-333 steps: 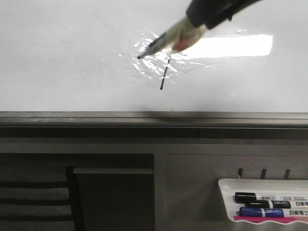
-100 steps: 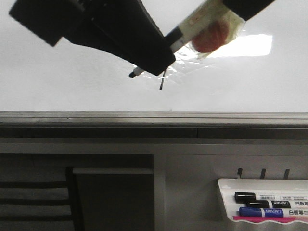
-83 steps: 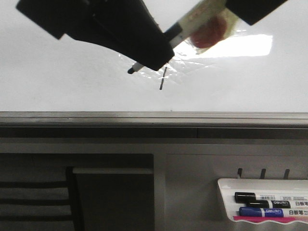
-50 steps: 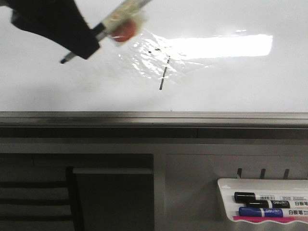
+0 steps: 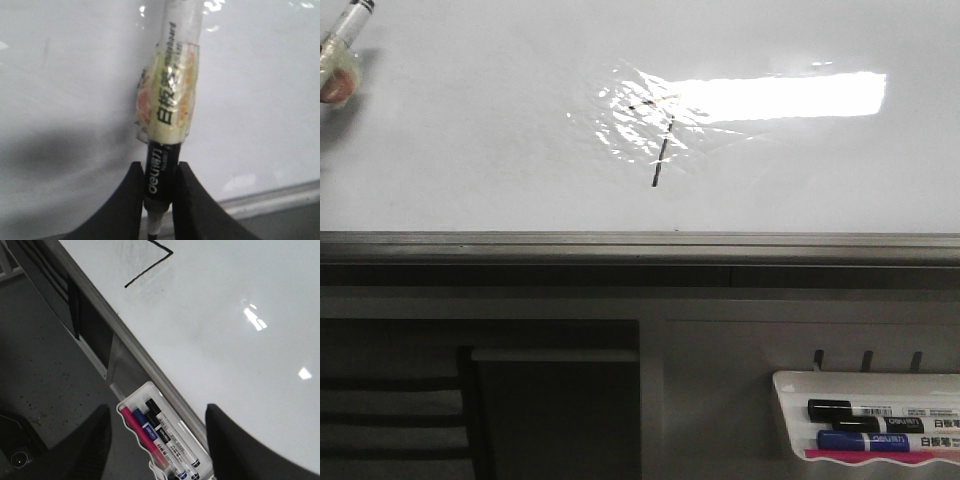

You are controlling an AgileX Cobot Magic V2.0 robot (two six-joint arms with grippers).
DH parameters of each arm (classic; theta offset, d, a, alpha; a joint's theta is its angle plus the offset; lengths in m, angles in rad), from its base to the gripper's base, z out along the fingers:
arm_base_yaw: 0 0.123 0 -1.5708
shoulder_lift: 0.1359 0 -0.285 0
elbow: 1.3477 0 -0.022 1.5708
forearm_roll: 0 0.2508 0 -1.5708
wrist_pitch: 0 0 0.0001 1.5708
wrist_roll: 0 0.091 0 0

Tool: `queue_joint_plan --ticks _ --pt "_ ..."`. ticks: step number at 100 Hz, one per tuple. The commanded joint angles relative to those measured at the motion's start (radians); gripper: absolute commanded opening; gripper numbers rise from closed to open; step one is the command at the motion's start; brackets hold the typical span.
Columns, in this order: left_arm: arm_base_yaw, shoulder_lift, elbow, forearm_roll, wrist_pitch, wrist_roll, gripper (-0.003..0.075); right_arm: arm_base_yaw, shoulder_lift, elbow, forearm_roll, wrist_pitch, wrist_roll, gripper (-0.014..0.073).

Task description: Write number 7 on whiteboard

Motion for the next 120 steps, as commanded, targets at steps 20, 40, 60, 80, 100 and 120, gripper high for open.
queue_joint_plan --ticks 20,40,60,80,100,120 --pt "0.059 0.066 -0.011 -0.075 -0.171 -0.017 -0.0020 -0.006 -0.005 -0.007 0.013 -0.156 0.000 0.0375" --pt "0.059 0.085 -0.011 -0.075 -0.171 -0.017 -0.0020 -0.006 -0.005 -0.007 0.013 -0.157 0.000 0.0375" --pt "0.059 0.085 -0.011 -0.075 -0.169 -0.017 0.0064 -0.006 -0.005 -0.007 0.013 -0.157 0.000 0.0375" --pt "0.059 0.078 -0.011 -0.075 -0.154 -0.017 0.0309 -0.006 -0.005 -0.007 0.013 -0.157 0.000 0.0375" --pt "0.059 0.018 -0.011 -0.075 -0.121 -0.017 0.0337 -0.006 -0.005 -0.007 0.013 -0.143 0.000 0.0375" --pt "0.059 -0.100 -0.011 -0.009 0.042 -0.015 0.0336 -0.013 -0.028 -0.007 0.009 -0.072 0.126 0.0375"
